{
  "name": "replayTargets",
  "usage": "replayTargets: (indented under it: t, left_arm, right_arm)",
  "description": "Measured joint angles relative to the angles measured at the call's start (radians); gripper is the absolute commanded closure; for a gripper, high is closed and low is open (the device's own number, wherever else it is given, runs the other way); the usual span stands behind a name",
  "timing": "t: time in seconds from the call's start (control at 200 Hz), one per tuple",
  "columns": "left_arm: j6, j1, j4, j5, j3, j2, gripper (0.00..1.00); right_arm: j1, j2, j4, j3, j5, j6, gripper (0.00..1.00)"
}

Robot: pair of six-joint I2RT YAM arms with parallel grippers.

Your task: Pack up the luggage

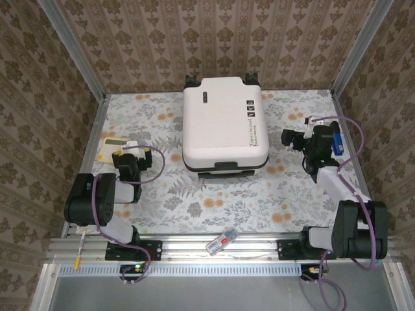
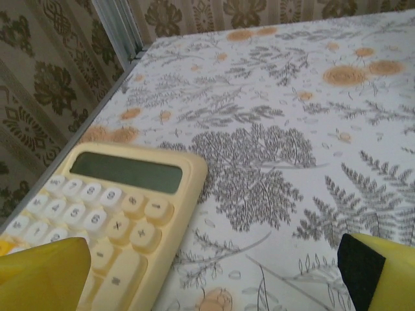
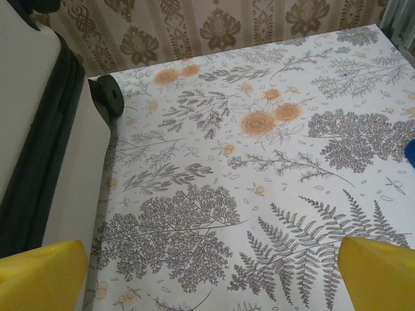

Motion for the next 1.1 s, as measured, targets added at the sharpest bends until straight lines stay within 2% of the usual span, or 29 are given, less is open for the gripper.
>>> replayTargets:
  t: [0.33,0.465,0.58,1.1]
  left_arm:
    - [0.006,-0.005,-0.010,-0.008,0.034,0.000,0.00]
    - [0.006,-0.005,-0.011,-0.008,0.034,0.000,0.00]
    - [0.006,-0.005,-0.014,-0.008,0.034,0.000,0.00]
    - [0.009,-0.005,-0.024,-0.008,0.034,0.000,0.00]
  right_arm:
    - [0.000,0.167,0.266,-0.172,0.003,0.006,0.00]
    - [0.051,0.217,0.457,-0.225,0.000,-0.032,0.00]
    - [0.101,0.245,0.472,-0.225,0.009,-0.057,0.00]
    - [0.103,0.245,0.534,-0.225,0.049,-0.076,0.00]
